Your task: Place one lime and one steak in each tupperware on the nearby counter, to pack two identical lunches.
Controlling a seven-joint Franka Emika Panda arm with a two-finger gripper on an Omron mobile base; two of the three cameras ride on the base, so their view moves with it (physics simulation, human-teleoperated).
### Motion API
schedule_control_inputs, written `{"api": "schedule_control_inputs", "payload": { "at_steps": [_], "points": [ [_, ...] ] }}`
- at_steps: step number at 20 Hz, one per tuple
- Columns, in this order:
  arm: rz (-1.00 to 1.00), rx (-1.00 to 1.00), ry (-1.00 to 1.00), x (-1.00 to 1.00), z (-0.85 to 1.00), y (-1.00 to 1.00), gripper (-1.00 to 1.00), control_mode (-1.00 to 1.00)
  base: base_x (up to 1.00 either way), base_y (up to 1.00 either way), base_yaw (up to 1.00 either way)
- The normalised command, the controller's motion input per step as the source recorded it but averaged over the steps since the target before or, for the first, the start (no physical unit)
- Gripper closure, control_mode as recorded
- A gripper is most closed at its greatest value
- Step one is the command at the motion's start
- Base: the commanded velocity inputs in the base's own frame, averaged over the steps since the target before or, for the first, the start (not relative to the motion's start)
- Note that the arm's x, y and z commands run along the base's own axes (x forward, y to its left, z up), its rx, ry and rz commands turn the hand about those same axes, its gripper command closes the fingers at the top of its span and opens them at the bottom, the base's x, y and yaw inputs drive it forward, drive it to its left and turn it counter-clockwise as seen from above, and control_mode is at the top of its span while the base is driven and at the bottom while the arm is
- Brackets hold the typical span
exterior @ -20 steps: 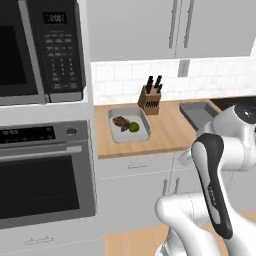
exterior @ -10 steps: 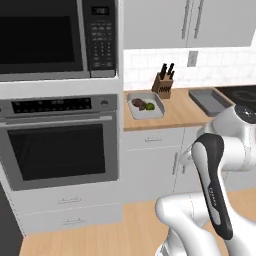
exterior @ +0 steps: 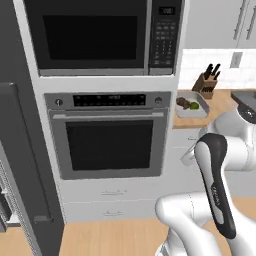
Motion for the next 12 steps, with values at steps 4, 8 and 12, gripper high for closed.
{"api": "schedule_control_inputs", "payload": {
  "at_steps": [4,8,12],
  "points": [
    [0.0,0.0,0.0,0.0,0.0,0.0,-1.0,1.0,0.0,1.0,0.45],
    [0.0,0.0,0.0,0.0,0.0,0.0,-1.0,1.0,0.0,1.0,0.48],
    [0.0,0.0,0.0,0.0,0.0,0.0,-1.0,1.0,-0.08,1.0,0.51]
  ]
}}
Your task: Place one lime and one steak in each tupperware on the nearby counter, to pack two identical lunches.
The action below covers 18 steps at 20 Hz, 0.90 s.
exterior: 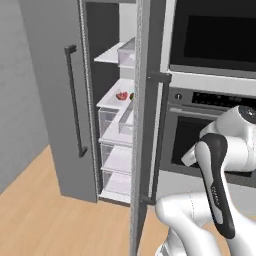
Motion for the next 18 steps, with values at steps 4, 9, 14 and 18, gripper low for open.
{"api": "schedule_control_inputs", "payload": {
  "at_steps": [4,9,14,18],
  "points": [
    [0.0,0.0,0.0,0.0,0.0,0.0,-1.0,1.0,-0.56,1.0,0.46],
    [0.0,0.0,0.0,0.0,0.0,0.0,-1.0,1.0,-0.46,1.0,0.41],
    [0.0,0.0,0.0,0.0,0.0,0.0,-1.0,1.0,0.23,1.0,0.14],
    [0.0,0.0,0.0,0.0,0.0,0.0,-1.0,1.0,0.72,0.78,-0.33]
  ]
}}
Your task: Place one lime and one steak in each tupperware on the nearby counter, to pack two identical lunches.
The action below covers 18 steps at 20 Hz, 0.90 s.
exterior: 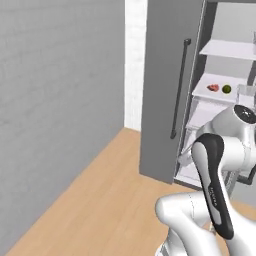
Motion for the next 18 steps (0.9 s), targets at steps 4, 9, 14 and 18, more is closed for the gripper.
{"api": "schedule_control_inputs", "payload": {
  "at_steps": [4,9,14,18],
  "points": [
    [0.0,0.0,0.0,0.0,0.0,0.0,-1.0,1.0,0.61,0.13,-0.62],
    [0.0,0.0,0.0,0.0,0.0,0.0,-1.0,1.0,0.55,0.06,-0.64],
    [0.0,0.0,0.0,0.0,0.0,0.0,-1.0,1.0,0.66,0.59,-0.52],
    [0.0,0.0,0.0,0.0,0.0,0.0,-1.0,1.0,0.62,0.75,-0.4]
  ]
}}
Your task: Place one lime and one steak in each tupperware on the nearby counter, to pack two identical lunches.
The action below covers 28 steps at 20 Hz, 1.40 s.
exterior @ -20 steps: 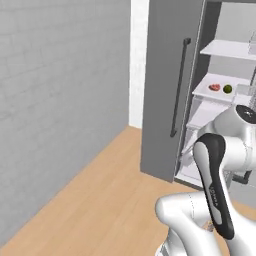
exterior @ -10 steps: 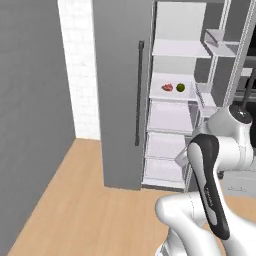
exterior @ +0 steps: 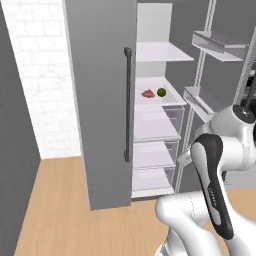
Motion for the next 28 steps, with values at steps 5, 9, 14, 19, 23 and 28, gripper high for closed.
{"api": "schedule_control_inputs", "payload": {
  "at_steps": [5,9,14,19,23,28],
  "points": [
    [0.0,0.0,0.0,0.0,0.0,0.0,-1.0,1.0,0.58,0.23,-0.31],
    [0.0,0.0,0.0,0.0,0.0,0.0,-1.0,1.0,0.68,0.0,-0.25],
    [0.0,0.0,0.0,0.0,0.0,0.0,-1.0,1.0,0.76,0.01,-0.22],
    [0.0,0.0,0.0,0.0,0.0,0.0,-1.0,1.0,0.64,0.0,-0.21],
    [0.0,0.0,0.0,0.0,0.0,0.0,-1.0,1.0,0.55,0.0,-0.18],
    [0.0,0.0,0.0,0.0,0.0,0.0,-1.0,1.0,0.44,0.0,-0.14]
  ]
}}
